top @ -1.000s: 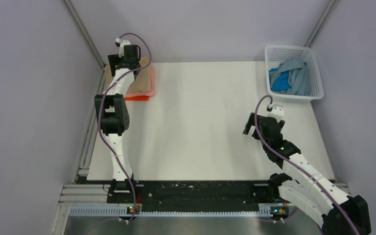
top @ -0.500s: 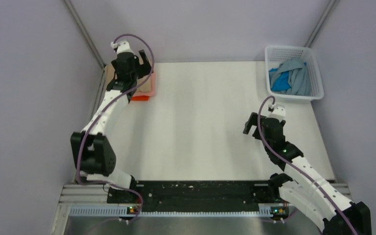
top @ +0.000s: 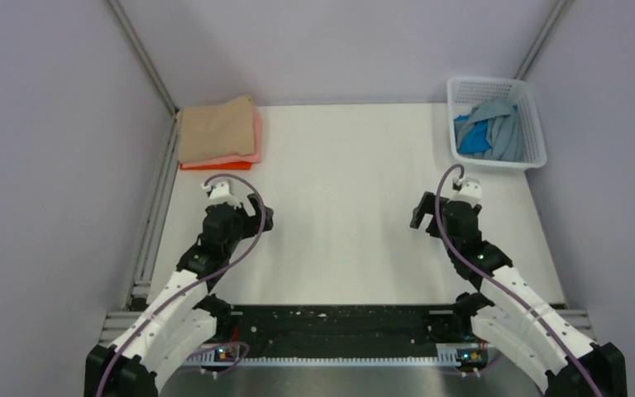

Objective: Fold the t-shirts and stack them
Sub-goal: Reset both arms

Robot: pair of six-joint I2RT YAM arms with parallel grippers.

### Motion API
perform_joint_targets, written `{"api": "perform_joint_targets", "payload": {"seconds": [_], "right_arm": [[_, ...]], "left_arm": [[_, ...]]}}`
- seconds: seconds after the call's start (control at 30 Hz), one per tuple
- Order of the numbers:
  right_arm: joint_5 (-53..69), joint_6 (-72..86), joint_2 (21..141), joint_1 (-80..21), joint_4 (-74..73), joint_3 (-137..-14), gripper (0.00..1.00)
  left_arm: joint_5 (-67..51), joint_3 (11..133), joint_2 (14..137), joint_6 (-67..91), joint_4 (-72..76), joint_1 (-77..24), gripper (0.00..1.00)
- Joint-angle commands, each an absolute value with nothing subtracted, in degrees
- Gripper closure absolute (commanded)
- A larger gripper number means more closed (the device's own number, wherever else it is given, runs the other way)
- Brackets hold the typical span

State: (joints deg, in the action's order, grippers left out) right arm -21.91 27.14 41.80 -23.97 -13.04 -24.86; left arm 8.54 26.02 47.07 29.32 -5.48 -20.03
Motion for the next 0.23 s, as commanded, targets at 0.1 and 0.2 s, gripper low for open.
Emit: {"api": "perform_joint_targets", "payload": {"seconds": [0.1, 0.2], "right_arm": [[-24.4, 27.3, 39.7, -24.1, -11.7, -24.2, 0.01], [-24.6, 26.9, 37.9, -24.0, -11.1, -23.6, 0.01]], "left_arm": [[17.4, 22.1, 34.5, 30.2, -2.3, -19.9, 0.01], [19.7, 22.8, 33.7, 30.7, -4.2, -19.9, 0.01]]}}
